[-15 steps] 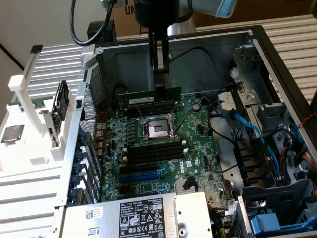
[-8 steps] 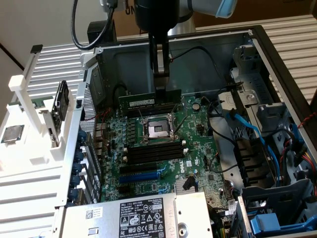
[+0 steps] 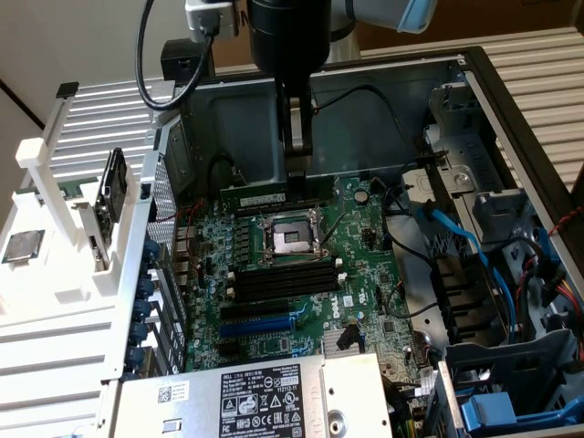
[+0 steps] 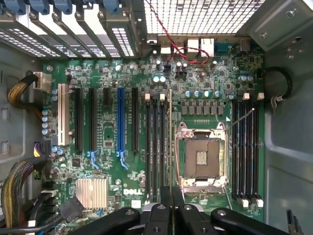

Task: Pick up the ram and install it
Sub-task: 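Insert the ram into the slot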

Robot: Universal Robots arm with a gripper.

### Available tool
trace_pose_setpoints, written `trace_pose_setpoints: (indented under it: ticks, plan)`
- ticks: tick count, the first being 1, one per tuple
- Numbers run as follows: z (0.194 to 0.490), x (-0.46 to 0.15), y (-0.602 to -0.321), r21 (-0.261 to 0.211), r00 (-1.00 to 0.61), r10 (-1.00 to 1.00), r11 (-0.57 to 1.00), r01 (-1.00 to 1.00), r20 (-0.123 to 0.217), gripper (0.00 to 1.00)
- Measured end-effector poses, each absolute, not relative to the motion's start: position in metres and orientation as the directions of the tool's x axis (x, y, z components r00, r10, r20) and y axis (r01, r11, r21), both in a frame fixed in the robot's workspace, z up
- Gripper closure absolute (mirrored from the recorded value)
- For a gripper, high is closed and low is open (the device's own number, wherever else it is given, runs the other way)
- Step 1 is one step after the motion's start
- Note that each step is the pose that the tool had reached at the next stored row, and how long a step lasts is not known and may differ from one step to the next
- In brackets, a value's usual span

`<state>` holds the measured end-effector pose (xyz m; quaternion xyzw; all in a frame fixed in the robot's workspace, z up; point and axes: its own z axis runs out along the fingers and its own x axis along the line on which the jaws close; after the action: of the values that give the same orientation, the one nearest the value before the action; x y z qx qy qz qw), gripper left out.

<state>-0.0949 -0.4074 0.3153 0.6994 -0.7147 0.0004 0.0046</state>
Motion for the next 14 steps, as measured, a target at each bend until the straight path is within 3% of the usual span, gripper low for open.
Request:
trace_pose_setpoints:
  ticks: [14]
  plan:
    - [0.3074, -0.0948, -0.4175, 0.005, -0.022, -1.0, 0.022, -1.0, -0.001, 0.88]
